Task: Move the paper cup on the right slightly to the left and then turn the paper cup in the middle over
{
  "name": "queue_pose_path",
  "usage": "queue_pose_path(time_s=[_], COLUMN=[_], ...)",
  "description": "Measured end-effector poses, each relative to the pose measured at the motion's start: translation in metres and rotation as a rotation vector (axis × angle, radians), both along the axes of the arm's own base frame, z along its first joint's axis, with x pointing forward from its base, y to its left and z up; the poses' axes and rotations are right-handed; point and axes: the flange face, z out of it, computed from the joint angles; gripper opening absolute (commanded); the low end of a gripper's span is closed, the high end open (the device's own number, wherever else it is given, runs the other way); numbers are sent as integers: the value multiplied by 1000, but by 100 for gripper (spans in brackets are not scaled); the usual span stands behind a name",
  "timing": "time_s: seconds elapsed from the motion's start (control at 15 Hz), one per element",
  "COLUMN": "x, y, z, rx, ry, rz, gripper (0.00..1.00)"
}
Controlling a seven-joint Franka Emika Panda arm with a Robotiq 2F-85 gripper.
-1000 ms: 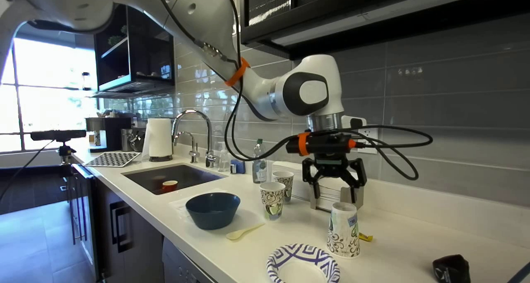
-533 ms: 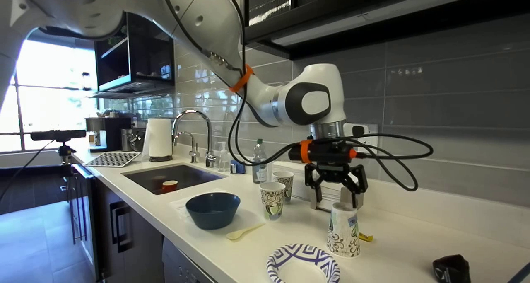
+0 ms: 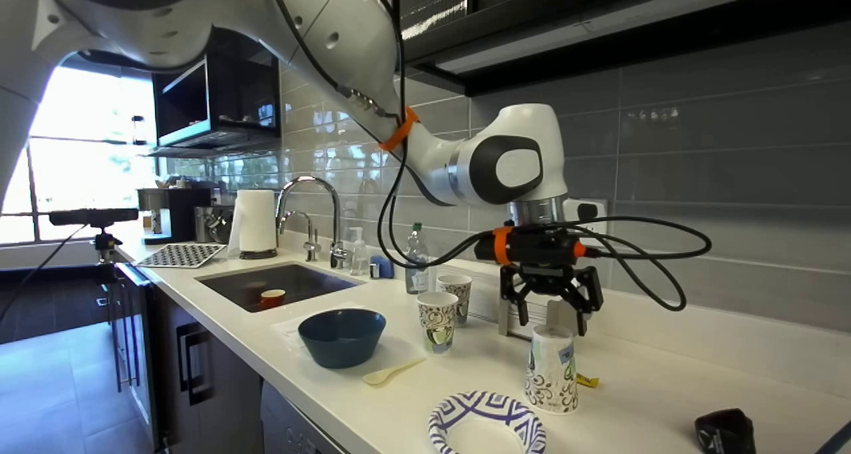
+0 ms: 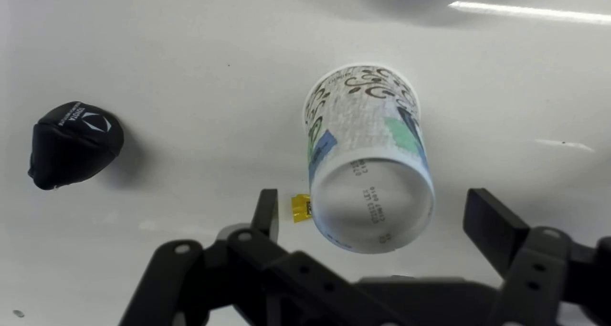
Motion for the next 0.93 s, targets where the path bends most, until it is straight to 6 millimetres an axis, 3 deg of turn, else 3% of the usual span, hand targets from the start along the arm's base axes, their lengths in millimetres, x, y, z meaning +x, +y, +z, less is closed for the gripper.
queue_pose_path(time_s=[0.27, 0.4, 0.67, 0.73, 0.93], x=[4, 6, 10, 11, 12], y=[-3, -3, -3, -3, -4], z=[-6, -9, -14, -14, -14], rx=[3, 6, 11, 11, 11], ry=[4, 6, 7, 7, 5], rz=[-4, -4, -4, -4, -5], gripper=[98, 86, 45, 41, 41])
